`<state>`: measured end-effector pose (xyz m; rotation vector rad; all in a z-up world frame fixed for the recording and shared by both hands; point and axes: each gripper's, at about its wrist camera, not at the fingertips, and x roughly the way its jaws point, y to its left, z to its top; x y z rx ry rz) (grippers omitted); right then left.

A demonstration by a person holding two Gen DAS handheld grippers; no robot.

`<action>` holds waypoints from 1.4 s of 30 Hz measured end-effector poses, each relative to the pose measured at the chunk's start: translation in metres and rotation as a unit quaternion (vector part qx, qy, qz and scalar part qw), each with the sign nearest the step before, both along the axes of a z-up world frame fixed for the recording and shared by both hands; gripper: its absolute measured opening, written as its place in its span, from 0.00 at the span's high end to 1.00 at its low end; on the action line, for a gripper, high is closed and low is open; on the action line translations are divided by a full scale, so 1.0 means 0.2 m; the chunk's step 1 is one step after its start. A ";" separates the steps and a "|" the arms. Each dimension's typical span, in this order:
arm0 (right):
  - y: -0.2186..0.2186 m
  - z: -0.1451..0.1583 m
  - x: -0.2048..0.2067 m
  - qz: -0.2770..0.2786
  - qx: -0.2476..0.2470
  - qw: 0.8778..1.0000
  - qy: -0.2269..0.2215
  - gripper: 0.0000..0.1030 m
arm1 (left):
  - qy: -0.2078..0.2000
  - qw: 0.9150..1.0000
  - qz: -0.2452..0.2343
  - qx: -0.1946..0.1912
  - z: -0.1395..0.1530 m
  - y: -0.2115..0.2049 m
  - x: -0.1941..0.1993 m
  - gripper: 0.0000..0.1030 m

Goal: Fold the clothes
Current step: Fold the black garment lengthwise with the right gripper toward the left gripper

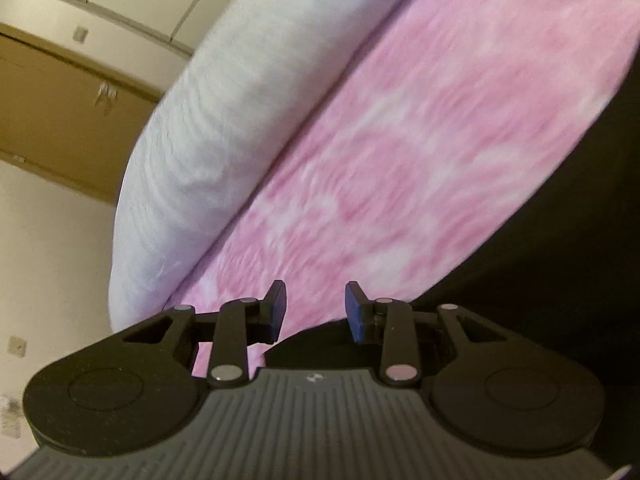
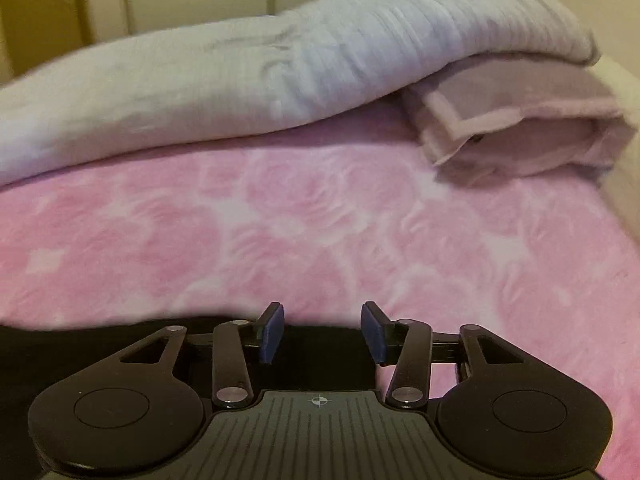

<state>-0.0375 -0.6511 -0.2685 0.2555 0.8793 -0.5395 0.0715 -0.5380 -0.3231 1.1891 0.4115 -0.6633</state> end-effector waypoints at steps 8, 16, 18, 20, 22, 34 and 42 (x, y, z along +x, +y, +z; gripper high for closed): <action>0.14 -0.19 -0.70 -0.075 0.105 0.987 -0.101 0.43 | 0.079 0.972 -0.194 -0.109 0.10 0.10 -0.85 0.62; 0.15 -0.45 -1.11 -0.142 0.244 0.932 -0.226 0.40 | 0.056 0.925 -0.360 -0.109 -0.02 -0.04 -1.55 0.53; 0.13 -0.46 -1.12 -0.138 0.242 0.929 -0.242 0.39 | 0.034 0.914 -0.392 -0.099 -0.04 -0.12 -1.67 0.53; 0.09 -0.44 -1.11 -0.125 0.217 0.936 -0.247 0.39 | 0.018 0.902 -0.423 -0.089 -0.07 -0.19 -1.76 0.53; 0.04 -0.44 -1.07 -0.096 0.223 0.938 -0.249 0.39 | 0.002 0.890 -0.450 -0.076 -0.10 -0.27 -1.84 0.53; -0.10 -0.49 -1.09 -0.024 0.264 0.944 -0.195 0.88 | -0.030 0.862 -0.504 -0.036 -0.17 -0.28 -1.98 0.38; 0.13 -0.41 -1.09 -0.079 0.142 0.974 -0.156 0.51 | 0.012 0.897 -0.442 -0.027 -0.24 -0.37 -1.82 0.64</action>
